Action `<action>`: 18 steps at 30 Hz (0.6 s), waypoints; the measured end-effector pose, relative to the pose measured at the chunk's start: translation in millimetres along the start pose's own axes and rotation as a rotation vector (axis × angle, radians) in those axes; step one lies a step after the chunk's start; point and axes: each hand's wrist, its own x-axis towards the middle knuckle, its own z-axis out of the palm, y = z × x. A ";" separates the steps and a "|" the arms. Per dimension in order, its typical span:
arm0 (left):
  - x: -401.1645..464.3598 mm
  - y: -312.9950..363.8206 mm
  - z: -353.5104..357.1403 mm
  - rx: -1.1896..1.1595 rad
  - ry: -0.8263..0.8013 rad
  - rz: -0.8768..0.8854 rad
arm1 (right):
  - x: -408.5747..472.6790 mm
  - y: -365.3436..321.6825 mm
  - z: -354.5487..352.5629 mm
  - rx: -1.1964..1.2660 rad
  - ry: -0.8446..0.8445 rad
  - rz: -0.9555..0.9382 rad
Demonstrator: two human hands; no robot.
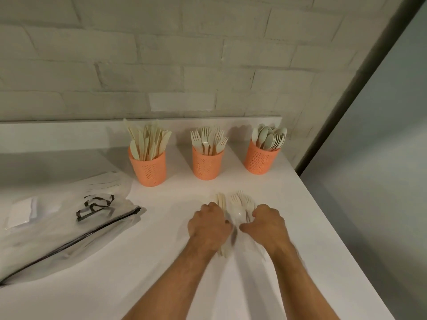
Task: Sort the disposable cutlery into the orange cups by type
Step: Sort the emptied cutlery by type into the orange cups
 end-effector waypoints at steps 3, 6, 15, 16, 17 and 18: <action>0.5 -2.5 -2.0 -0.023 -0.024 -0.024 | 2.2 1.9 2.1 -0.007 0.044 0.004; -0.6 3.1 -2.7 -0.002 -0.057 -0.032 | 5.7 -0.3 7.4 0.006 0.037 0.010; 9.4 0.0 -5.7 0.028 -0.074 -0.154 | 6.4 -23.8 16.2 0.014 0.011 0.006; 8.9 -2.0 -5.3 0.047 -0.079 -0.140 | 5.9 -26.4 16.3 0.014 0.003 0.005; 7.6 -3.6 -6.0 0.059 -0.081 -0.126 | 5.4 -29.1 15.7 0.014 -0.007 0.008; 6.5 -5.3 -6.9 0.055 -0.077 -0.110 | 5.1 -31.8 14.7 0.007 -0.017 0.009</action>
